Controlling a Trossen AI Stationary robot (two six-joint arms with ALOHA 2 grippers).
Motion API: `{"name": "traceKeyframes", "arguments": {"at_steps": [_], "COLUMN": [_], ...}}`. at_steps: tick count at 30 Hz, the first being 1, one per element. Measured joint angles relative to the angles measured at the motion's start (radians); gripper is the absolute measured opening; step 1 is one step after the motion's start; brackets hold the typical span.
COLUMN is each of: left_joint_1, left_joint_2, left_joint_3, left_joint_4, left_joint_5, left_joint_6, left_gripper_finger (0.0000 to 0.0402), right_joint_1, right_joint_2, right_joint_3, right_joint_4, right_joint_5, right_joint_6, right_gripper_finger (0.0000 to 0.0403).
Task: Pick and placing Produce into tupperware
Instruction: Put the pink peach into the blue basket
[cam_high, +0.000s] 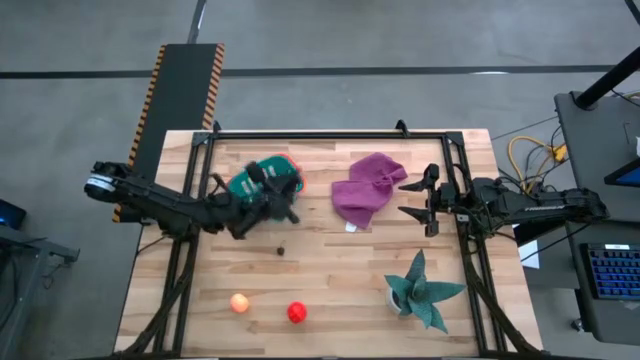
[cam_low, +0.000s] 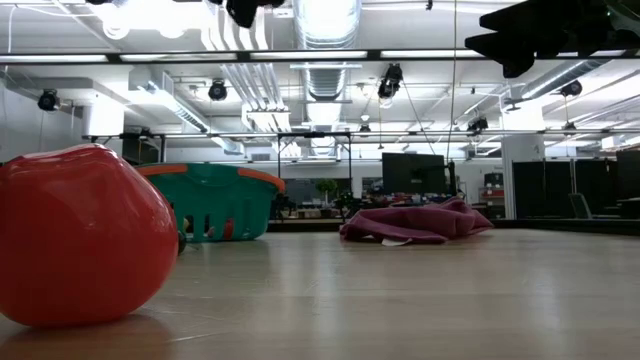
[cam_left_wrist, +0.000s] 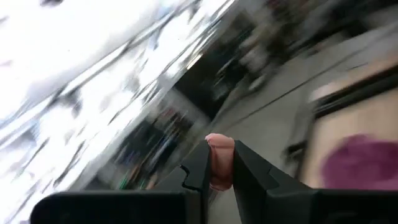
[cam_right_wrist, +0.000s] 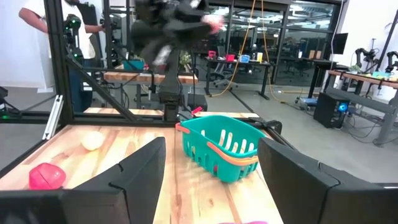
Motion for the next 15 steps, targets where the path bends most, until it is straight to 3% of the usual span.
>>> {"name": "traceKeyframes", "arguments": {"at_steps": [1,3,6,8,10,13,15], "left_joint_1": [-0.011,-0.023,-0.008,0.004,-0.004,-0.041,-0.051], "left_joint_2": [0.001,0.009,0.012,0.007,-0.004,-0.004,0.005], "left_joint_3": [0.0,0.006,0.015,0.009,-0.004,-0.008,-0.004], "left_joint_4": [-0.016,0.007,0.114,0.161,0.131,0.015,0.022], "left_joint_5": [0.04,0.016,-0.184,-0.245,-0.221,-0.067,-0.033], "left_joint_6": [0.0,-0.006,0.02,0.049,0.082,0.087,0.071], "left_gripper_finger": [0.0029,0.0029,0.0029,0.0029,0.0029,0.0029,0.0029], "right_joint_1": [0.0,0.0,0.0,0.0,0.0,0.0,0.0], "right_joint_2": [0.0,0.0,0.0,0.0,0.0,0.0,0.0], "right_joint_3": [0.0,0.0,0.0,0.0,0.0,0.0,0.0], "right_joint_4": [0.0,0.0,0.0,0.0,0.0,0.0,0.0], "right_joint_5": [0.0,0.0,0.0,0.0,0.0,0.0,0.0], "right_joint_6": [0.0,0.0,0.0,0.0,0.0,0.0,0.0], "right_gripper_finger": [0.0247,0.0247,0.0247,0.0247,0.0247,0.0247,0.0247]}}
